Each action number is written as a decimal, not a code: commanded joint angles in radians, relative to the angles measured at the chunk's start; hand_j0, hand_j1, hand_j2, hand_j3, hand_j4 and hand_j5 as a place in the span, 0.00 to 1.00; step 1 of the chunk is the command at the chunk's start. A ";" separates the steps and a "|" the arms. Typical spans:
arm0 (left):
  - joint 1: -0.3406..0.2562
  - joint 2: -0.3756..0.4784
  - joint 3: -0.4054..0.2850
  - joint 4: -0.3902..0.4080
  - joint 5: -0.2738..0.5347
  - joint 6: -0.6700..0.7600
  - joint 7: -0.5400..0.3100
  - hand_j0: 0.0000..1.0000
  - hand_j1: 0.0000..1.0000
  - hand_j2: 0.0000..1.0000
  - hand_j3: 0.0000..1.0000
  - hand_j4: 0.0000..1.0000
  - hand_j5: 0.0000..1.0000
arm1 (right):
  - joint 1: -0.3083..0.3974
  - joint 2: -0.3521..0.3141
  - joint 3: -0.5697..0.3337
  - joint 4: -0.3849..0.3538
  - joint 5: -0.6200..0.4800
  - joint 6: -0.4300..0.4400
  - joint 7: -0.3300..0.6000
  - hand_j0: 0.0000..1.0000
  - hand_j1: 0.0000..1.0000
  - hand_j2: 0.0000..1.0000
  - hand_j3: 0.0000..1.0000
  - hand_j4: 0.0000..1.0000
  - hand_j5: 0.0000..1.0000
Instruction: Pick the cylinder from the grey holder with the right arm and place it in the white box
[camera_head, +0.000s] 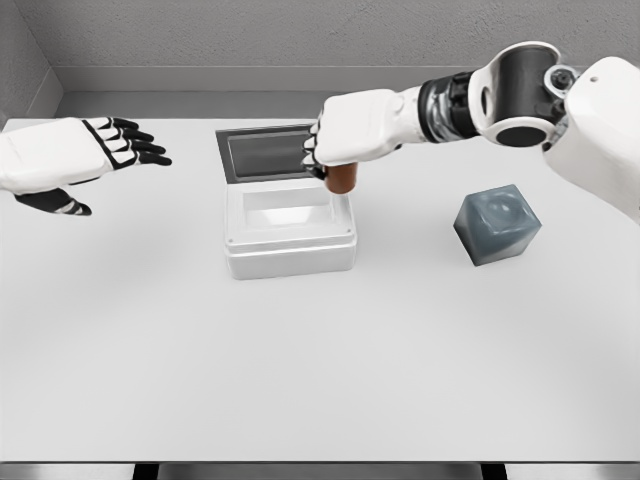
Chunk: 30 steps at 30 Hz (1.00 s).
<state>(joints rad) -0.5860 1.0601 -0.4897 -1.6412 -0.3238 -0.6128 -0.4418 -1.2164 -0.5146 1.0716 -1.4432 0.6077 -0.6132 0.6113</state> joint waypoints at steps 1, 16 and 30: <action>-0.006 0.000 0.000 0.004 0.002 0.002 0.000 1.00 1.00 1.00 1.00 1.00 1.00 | 0.000 0.014 -0.001 0.001 -0.002 0.002 0.000 0.39 0.39 0.39 0.39 0.39 0.39; -0.038 -0.008 -0.003 0.007 -0.001 0.002 0.000 1.00 1.00 1.00 1.00 1.00 1.00 | 0.000 0.042 -0.007 0.003 0.049 0.002 0.000 0.97 0.97 0.97 0.97 0.97 0.97; -0.293 -0.290 -0.130 0.336 -0.130 0.002 -0.051 1.00 1.00 1.00 1.00 1.00 1.00 | 0.090 -0.367 -0.212 -0.325 -0.193 0.002 0.000 0.99 0.99 0.99 0.99 0.99 0.99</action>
<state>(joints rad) -0.8790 0.8393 -0.6006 -1.3887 -0.4100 -0.6114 -0.4852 -1.1137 -0.7731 0.9242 -1.7192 0.5094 -0.6137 0.6114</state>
